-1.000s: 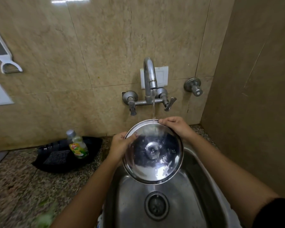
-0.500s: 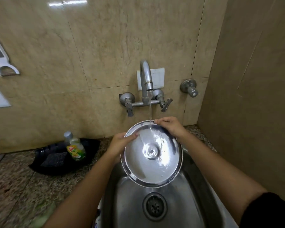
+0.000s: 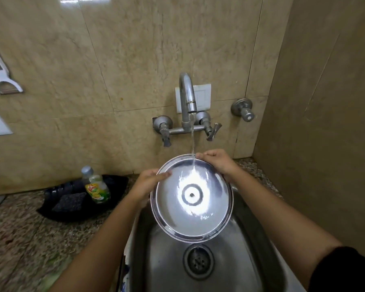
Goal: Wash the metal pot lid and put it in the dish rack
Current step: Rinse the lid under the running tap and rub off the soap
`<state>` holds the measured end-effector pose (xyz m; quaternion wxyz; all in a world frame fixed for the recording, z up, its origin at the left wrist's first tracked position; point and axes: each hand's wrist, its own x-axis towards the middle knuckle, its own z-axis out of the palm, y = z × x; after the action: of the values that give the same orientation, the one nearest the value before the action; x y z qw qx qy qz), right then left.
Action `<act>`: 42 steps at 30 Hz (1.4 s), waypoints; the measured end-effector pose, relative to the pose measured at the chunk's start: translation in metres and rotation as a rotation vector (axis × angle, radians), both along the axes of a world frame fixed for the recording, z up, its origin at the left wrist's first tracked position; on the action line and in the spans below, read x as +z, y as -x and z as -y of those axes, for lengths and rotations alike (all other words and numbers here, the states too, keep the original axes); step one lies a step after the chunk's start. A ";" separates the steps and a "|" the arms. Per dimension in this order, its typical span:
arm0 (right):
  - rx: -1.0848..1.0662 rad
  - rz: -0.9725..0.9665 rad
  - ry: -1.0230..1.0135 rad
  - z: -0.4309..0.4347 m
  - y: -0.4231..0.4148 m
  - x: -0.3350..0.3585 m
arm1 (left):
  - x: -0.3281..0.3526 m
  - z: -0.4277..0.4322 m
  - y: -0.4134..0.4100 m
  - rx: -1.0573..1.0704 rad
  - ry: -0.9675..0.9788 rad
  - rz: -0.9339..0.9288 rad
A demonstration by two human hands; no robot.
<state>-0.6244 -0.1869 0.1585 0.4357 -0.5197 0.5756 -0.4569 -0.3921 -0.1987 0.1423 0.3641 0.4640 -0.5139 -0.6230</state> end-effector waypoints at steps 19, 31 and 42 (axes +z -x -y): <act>-0.156 -0.870 0.385 -0.084 0.022 -0.106 | -0.040 -0.018 -0.018 0.336 -0.031 -0.177; 0.201 -0.890 0.735 -0.085 0.021 -0.047 | -0.037 -0.023 -0.014 0.112 -0.492 -0.098; -0.325 0.241 0.046 -0.065 0.011 -0.057 | -0.048 -0.032 0.010 0.084 -0.258 -0.270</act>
<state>-0.6354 -0.1222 0.1010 0.4099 -0.3714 0.5851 -0.5931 -0.4023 -0.1667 0.0940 0.3928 0.4402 -0.3564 -0.7245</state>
